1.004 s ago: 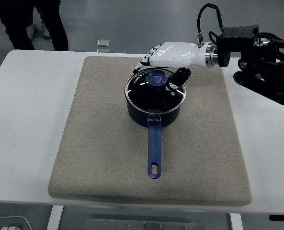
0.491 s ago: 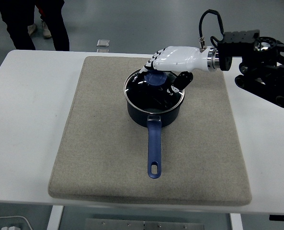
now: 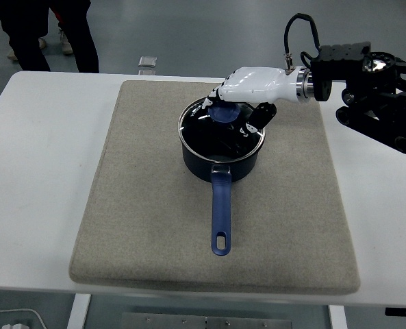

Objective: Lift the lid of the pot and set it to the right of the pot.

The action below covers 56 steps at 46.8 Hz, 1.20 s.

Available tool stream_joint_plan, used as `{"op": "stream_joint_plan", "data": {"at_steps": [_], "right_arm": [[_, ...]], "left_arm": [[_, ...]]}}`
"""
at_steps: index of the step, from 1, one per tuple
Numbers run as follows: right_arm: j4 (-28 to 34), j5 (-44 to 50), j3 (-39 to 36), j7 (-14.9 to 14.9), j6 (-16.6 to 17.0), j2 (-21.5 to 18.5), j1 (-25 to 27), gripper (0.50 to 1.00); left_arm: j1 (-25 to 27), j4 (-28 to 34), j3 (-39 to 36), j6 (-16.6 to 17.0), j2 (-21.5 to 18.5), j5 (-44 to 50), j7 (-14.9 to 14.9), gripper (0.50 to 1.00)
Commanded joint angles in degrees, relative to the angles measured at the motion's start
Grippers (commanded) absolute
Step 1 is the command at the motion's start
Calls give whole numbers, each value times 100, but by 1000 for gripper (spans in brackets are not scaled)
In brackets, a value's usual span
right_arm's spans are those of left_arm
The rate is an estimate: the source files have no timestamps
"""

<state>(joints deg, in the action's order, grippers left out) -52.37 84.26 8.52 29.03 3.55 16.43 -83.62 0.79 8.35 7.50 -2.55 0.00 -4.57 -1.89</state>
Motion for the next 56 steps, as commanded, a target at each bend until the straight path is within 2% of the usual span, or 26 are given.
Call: {"op": "stream_joint_plan", "data": {"at_steps": [1,18,56], "right_arm": [[-1,-6,1,15,137,0,3,500],[-1,-15,27,-3,418,0,-32,500],[113,-59,18,-38,419,0,-260,500]], "left_arm": [[0,0,-3,0,0,0,5,1000],[0,0,-3,0,0,0,-4,1000],[0,0,6,0,0,0,5,1000]]}}
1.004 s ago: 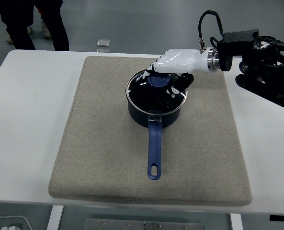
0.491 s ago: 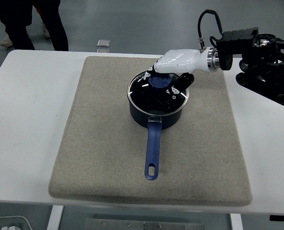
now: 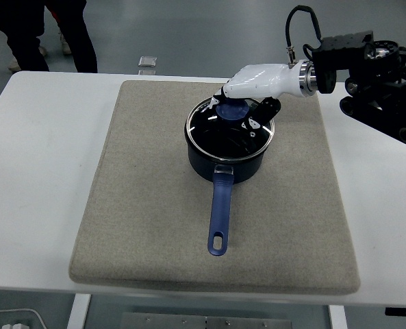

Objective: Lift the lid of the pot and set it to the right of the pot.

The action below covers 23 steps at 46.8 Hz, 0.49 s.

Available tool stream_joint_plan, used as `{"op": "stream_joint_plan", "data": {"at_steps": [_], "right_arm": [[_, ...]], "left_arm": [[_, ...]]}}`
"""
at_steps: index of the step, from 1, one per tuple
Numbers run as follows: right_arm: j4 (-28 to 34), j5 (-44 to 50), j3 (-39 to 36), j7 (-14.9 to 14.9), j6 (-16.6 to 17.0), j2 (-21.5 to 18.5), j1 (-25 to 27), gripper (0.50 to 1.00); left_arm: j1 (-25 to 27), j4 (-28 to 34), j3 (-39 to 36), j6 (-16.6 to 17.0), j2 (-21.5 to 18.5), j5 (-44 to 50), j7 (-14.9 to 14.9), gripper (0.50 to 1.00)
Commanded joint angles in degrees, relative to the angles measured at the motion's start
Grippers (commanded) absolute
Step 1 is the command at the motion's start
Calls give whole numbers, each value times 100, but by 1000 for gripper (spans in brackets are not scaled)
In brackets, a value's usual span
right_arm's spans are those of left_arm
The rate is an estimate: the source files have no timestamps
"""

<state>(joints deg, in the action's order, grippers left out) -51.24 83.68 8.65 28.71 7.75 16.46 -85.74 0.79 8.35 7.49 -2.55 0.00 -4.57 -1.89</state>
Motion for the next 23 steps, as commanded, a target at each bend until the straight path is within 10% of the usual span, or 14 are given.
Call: {"op": "stream_joint_plan", "data": {"at_steps": [1,23], "right_arm": [[0,-1,5,-6,-2,-2,-65,500],[421,-159,-82,-15,-11,16,-250,500]], "left_arm": [[0,0,7,0,0,0,4,1000],[0,0,-2,0,0,0,-5,1000]]}}
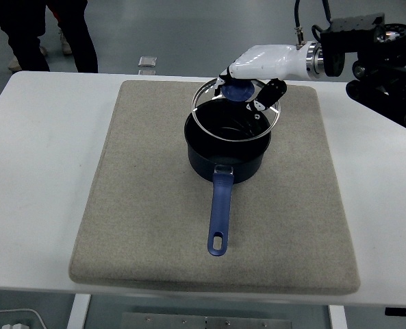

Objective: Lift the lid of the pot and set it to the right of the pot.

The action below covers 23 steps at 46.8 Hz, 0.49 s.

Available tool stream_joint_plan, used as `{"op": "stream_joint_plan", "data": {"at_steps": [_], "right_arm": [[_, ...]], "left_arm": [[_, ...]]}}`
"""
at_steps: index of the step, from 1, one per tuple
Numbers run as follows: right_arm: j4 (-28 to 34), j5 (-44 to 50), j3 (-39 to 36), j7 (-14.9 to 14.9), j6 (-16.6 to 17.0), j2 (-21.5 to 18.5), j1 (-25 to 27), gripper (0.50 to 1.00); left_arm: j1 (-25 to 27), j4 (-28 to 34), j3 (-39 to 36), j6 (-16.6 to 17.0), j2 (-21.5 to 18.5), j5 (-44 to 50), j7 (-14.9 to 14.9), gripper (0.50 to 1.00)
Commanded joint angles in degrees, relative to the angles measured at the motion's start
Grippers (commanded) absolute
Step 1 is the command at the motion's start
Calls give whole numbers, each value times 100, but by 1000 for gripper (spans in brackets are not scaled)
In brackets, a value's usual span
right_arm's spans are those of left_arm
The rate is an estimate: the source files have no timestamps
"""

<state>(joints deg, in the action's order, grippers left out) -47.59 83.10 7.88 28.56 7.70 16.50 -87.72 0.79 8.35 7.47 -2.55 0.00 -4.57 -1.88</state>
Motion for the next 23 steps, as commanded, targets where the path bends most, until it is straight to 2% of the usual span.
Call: {"op": "stream_joint_plan", "data": {"at_steps": [1,23], "right_arm": [[74,-136,3,1,-6,11,-87,500],[918,-506,38,45,-59,99,-193,500]], "left_arm": [[0,0,0,0,0,0,4,1000],[0,0,0,0,0,0,4,1000]]}}
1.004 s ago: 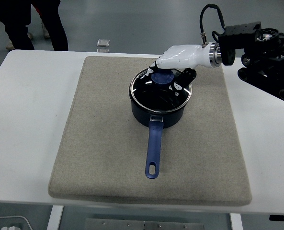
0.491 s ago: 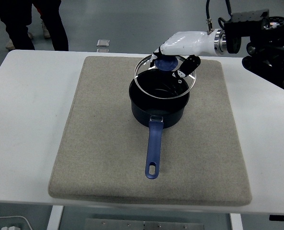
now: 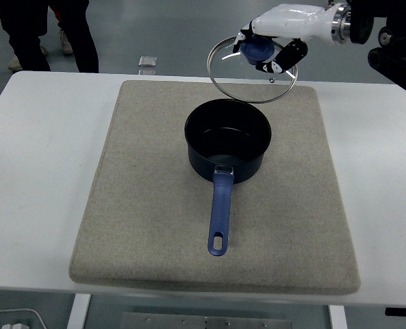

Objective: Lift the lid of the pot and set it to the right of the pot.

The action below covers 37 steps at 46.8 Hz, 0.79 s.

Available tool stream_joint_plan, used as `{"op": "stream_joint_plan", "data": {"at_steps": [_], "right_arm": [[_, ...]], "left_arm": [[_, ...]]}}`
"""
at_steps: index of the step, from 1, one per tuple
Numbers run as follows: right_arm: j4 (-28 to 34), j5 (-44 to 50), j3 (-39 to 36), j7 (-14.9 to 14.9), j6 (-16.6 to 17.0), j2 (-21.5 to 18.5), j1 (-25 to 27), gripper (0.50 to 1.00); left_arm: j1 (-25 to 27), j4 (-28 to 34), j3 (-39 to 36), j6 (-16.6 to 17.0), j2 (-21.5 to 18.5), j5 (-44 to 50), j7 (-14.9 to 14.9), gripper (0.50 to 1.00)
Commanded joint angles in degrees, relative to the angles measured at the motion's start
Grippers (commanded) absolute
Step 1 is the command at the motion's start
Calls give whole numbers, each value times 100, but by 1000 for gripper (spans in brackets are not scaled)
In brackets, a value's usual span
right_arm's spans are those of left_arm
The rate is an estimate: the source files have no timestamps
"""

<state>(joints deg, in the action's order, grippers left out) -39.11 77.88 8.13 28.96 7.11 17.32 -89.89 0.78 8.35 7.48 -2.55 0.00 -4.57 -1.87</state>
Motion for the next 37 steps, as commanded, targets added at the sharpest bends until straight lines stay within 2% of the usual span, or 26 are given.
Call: {"op": "stream_joint_plan", "data": {"at_steps": [1,16,34,37], "right_arm": [[96,16,22,4,9,17,24,500],[588,148,276,48,159,175,68,500],[615,148,1059,163,220,527,174,500],[615,139,1173,259,220,580,200,500]], "left_arm": [[1,0,-1,0,0,0,2,1000],[1,0,-1,0,0,0,-6,1000],[1,0,-1,0,0,0,2,1000],[1,0,-1,0,0,0,2,1000]]}}
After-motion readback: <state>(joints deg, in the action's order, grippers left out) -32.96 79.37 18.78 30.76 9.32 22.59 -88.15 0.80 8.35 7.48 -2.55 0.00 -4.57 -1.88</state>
